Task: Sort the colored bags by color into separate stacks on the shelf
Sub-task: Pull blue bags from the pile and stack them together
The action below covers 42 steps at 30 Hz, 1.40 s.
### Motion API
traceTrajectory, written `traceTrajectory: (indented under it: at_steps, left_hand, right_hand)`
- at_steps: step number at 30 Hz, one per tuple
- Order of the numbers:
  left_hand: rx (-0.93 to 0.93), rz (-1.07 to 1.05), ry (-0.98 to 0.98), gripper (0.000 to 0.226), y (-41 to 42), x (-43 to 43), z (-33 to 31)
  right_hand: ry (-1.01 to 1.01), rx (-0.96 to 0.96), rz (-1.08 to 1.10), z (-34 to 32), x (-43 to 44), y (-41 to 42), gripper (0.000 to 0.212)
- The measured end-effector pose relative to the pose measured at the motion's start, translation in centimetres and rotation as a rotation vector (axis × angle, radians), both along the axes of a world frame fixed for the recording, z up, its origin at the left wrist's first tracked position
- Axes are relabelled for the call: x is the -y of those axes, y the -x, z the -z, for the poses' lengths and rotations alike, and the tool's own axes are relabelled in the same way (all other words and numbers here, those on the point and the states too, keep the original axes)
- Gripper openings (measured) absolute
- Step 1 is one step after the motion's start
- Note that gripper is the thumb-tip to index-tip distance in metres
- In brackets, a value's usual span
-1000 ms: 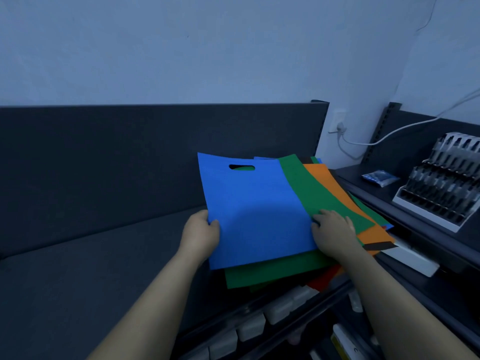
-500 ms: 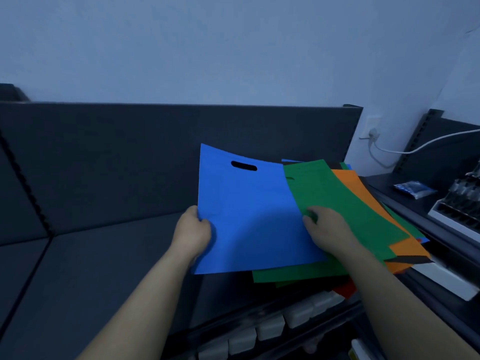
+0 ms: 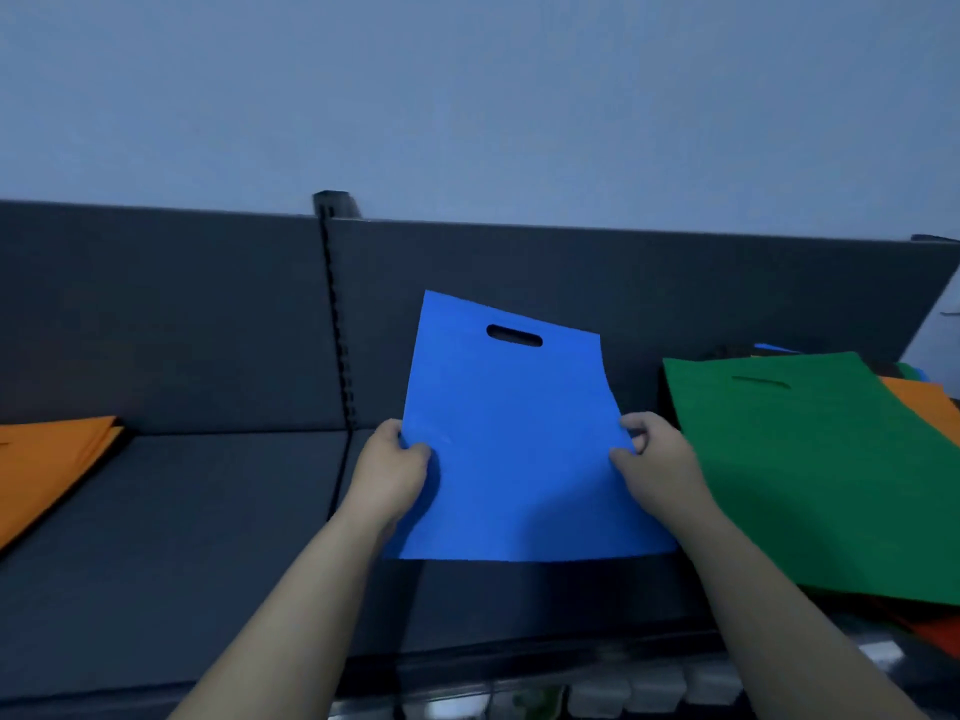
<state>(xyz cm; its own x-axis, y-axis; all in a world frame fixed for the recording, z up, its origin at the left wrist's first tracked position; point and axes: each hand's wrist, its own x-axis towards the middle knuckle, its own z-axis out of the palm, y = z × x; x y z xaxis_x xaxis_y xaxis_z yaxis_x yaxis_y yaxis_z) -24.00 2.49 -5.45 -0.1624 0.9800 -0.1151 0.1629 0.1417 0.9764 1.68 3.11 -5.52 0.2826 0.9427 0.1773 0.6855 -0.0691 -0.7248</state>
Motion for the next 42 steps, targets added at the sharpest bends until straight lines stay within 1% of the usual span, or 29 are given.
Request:
traceTrajectory:
  at_steps: [2, 8, 13, 17, 20, 24, 26, 28, 30, 33, 36, 39, 42]
  left_hand:
    - [-0.055, -0.044, 0.009, 0.013, 3.9, 0.7, 0.5]
    - [-0.207, -0.136, 0.043, 0.032, 13.7, 2.8, 2.6]
    - [-0.352, -0.178, 0.082, 0.051, 20.6, 4.8, 4.3]
    - [-0.425, -0.205, 0.118, 0.056, 24.7, 5.8, 5.5]
    - [-0.476, -0.202, 0.129, 0.057, 26.6, 5.9, 6.1]
    - [-0.548, -0.185, 0.152, 0.057, 27.5, 5.5, 6.6]
    - [-0.6, -0.176, 0.16, 0.056, 27.8, 5.3, 6.9]
    - [-0.684, -0.177, 0.157, 0.048, 27.9, 5.2, 7.1]
    - [-0.772, -0.179, 0.146, 0.04, 27.5, 5.1, 6.6]
    - [-0.862, -0.167, 0.062, 0.047, 26.2, 4.9, 5.4]
    - [-0.91, -0.134, -0.052, 0.053, 24.2, 4.1, 3.9]
    - [-0.932, -0.085, -0.137, 0.049, 21.2, 3.2, 2.3]
    - [-0.914, -0.041, -0.217, 0.043, 17.6, 2.4, 1.3]
  right_hand:
    - [0.003, -0.019, -0.047, 0.6, 0.0, 3.8, 0.028]
    - [0.055, -0.058, -0.178, 3.1, 0.4, 14.2, 0.015]
    - [0.105, -0.065, -0.243, 5.7, 0.8, 21.0, 0.012]
    - [0.14, -0.073, -0.28, 7.3, 0.9, 25.3, 0.012]
    - [0.161, -0.028, -0.281, 8.0, 0.8, 27.3, 0.014]
    - [0.199, 0.077, -0.267, 8.3, 0.9, 28.2, 0.016]
    - [0.22, 0.164, -0.27, 8.0, 1.0, 28.2, 0.022]
    - [0.217, 0.266, -0.276, 7.7, 1.0, 28.0, 0.031]
    - [0.18, 0.331, -0.265, 7.1, 1.1, 27.6, 0.034]
    - [0.077, 0.39, -0.235, 5.9, 1.0, 26.3, 0.037]
    - [0.001, 0.468, -0.195, 4.3, 0.8, 24.2, 0.041]
    - [-0.042, 0.52, -0.129, 2.8, 1.1, 21.4, 0.042]
    - [-0.043, 0.542, -0.064, 1.5, 1.7, 18.0, 0.043]
